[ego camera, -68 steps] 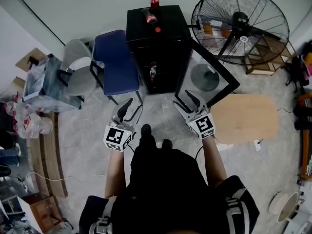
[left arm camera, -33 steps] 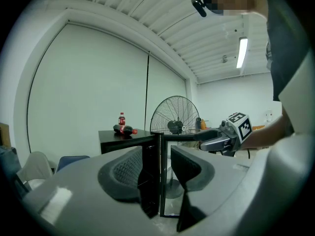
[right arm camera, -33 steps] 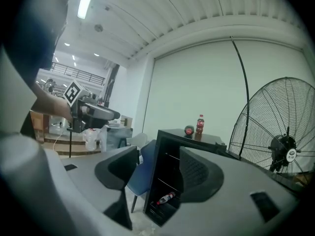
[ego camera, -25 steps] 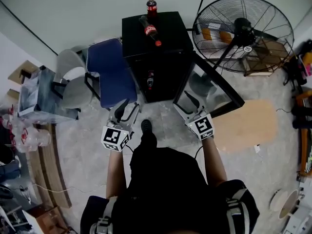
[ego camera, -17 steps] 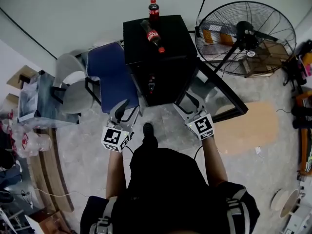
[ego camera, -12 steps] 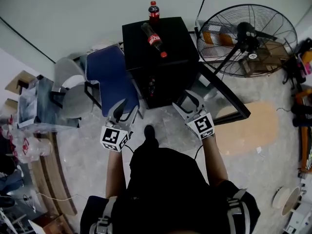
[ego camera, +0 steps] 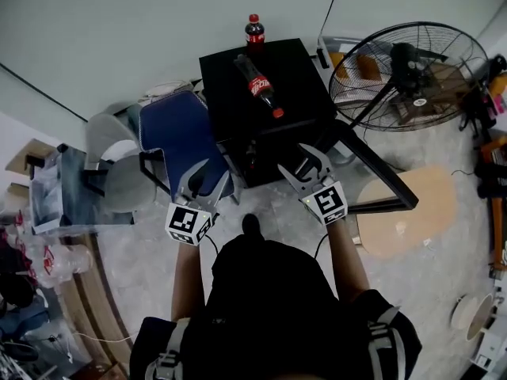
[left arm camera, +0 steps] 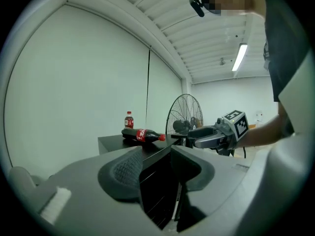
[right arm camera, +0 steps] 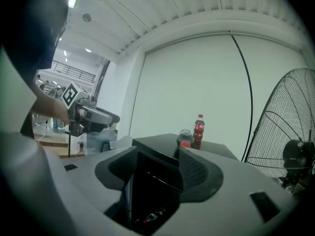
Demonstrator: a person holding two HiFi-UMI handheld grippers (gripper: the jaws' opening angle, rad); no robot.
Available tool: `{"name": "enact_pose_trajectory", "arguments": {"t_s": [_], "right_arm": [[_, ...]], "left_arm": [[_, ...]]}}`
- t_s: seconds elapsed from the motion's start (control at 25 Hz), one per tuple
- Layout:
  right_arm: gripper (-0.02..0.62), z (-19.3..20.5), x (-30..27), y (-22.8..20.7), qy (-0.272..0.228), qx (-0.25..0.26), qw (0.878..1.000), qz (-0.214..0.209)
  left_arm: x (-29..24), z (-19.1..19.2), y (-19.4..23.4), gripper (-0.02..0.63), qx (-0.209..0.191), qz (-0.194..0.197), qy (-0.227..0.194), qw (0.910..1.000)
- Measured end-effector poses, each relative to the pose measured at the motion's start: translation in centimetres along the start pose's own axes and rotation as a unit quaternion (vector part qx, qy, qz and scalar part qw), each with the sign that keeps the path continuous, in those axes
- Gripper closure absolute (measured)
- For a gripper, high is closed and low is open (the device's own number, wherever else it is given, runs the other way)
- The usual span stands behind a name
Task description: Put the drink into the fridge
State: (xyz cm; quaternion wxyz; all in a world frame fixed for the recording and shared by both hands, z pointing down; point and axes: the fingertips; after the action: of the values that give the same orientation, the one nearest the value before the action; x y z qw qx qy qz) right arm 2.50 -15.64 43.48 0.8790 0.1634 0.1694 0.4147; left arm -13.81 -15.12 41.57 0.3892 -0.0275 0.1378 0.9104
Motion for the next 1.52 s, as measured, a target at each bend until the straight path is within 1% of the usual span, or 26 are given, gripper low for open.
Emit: {"name": "enact_pose_trajectory", "arguments": {"t_s": [0.24, 0.52, 0.92, 1.16, 1.28, 1.36, 1.52], "right_arm": [[0.33, -0.6, -3.2, -2.1, 0.0, 0.002, 1.0, 0.029], [0.324, -1.0, -6.3, -3.8, 0.006, 0.006, 0.999, 0.047], [0.298, -1.4, -9.8, -5.7, 0.023, 0.017, 0.998, 0.062], [0.293, -2.1, -10.7, -6.2, 0.023, 0.023, 0.997, 0.067], [0.259, -2.2, -11.4, -6.4, 0.028, 0.023, 0.998, 0.058], [0.249, -2.1, -12.0, -6.8, 0.031, 0.023, 0.998, 0.054], [0.242, -1.5, -13.4, -7.8, 0.052, 0.015, 0.997, 0.048]], "left_arm": [[-2.4, -1.0, 3.0, 0.426, -0.002, 0.022, 0.004, 0.9997], [-4.2, -1.3, 5.2, 0.425, -0.004, 0.043, 0.011, 0.999], [-4.5, -2.3, 8.2, 0.426, -0.015, 0.053, 0.009, 0.9985], [-4.2, -1.7, 7.9, 0.426, -0.01, 0.058, 0.011, 0.9982], [-4.1, -1.4, 7.3, 0.426, -0.008, 0.066, 0.015, 0.9977], [-4.3, -1.4, 7.2, 0.426, -0.008, 0.068, 0.017, 0.9975], [-4.8, -1.6, 7.7, 0.426, -0.007, 0.066, 0.018, 0.9976]]}}
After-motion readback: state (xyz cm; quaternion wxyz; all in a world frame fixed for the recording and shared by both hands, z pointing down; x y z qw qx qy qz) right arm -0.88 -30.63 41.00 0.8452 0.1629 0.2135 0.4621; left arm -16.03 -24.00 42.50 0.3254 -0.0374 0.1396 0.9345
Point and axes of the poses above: the fingertips, and each gripper's own axes: x backward along the fingers, y to its left, z out of its underside, and after that the axes turned 15 degrees about x, right-handed
